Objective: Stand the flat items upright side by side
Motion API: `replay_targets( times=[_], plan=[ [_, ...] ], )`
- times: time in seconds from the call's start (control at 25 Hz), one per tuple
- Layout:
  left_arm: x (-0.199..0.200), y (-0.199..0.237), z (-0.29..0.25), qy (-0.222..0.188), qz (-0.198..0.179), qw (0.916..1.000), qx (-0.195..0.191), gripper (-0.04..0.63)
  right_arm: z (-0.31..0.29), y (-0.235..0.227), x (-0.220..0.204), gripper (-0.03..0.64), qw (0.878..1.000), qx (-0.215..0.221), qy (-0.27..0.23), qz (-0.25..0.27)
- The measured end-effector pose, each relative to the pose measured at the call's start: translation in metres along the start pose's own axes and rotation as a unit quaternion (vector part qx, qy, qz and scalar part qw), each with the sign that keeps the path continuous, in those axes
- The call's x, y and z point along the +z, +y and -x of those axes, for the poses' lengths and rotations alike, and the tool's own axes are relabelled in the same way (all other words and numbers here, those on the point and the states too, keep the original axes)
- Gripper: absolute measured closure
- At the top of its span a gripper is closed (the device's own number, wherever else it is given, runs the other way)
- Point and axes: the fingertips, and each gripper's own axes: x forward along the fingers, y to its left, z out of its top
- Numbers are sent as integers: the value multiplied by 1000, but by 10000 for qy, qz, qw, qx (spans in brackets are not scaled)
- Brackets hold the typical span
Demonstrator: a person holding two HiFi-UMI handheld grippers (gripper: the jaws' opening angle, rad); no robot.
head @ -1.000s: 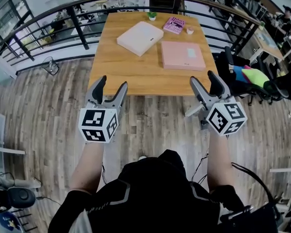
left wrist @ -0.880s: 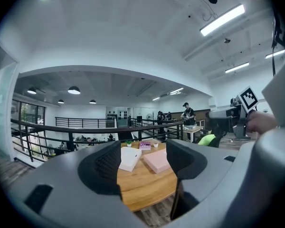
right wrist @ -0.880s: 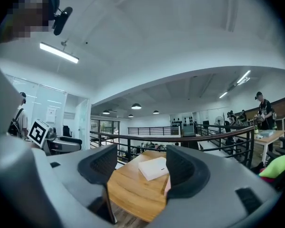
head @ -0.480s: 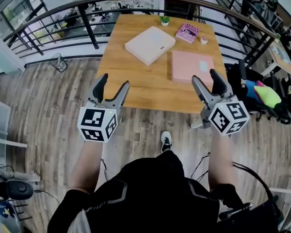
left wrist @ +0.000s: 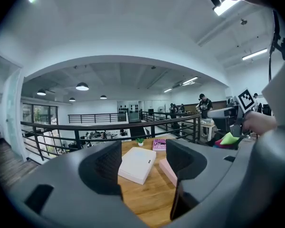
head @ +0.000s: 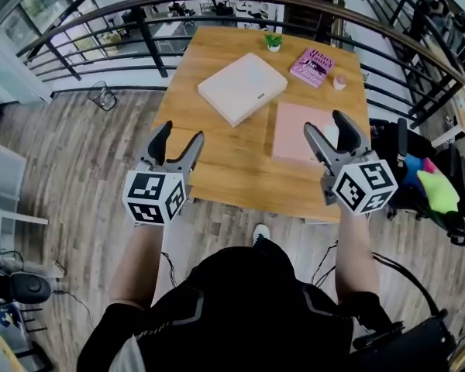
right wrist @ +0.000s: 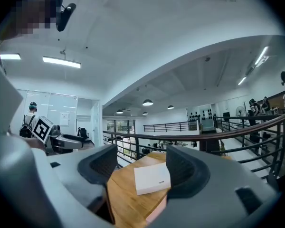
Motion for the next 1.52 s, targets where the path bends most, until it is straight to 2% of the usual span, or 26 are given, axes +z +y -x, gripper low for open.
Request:
replay_targets(
  times=[0.2, 0.4, 0.52, 0.64, 0.68, 0.8, 0.92, 1.08, 1.24, 1.4, 1.52],
  plan=[
    [3, -7, -48, 161, -46, 9997, 185, 288, -31, -45, 2, 276, 9985, 462, -105, -280],
    [-7, -11, -84, 419, -62, 9987, 290, 288, -62, -80, -11, 273, 9976, 653, 224, 1],
    [-32, 0, -110, 637, 2, 9971, 424, 288, -81, -95, -31, 275, 9967, 709, 354, -151],
    [-64, 10, -137, 880, 440, 9947, 305, 288, -101, -108, -56, 273, 9955, 773, 549, -18],
    [-74, 12, -145, 963, 481, 9939, 255, 288, -108, -112, -64, 273, 9948, 804, 615, 88],
    [-97, 21, -168, 1165, 419, 9920, 236, 287, -133, -123, -85, 273, 9918, 925, 835, 274],
    [-106, 38, -190, 1141, 537, 9915, 312, 284, -165, -139, -102, 275, 9888, 1084, 1015, 134],
    [-137, 46, -213, 1517, 627, 9863, 146, 281, -203, -157, -126, 276, 9862, 1072, 1247, 215],
    [-160, 56, -230, 1595, 511, 9846, 498, 281, -238, -171, -158, 288, 9775, 1316, 1580, 469],
    [-183, 47, -250, 1867, 639, 9802, 157, 281, -269, -195, -192, 287, 9697, 1410, 1932, 497],
    [-201, 51, -262, 2048, 792, 9755, 158, 281, -289, -213, -224, 279, 9602, 1404, 2307, 706]
  ],
)
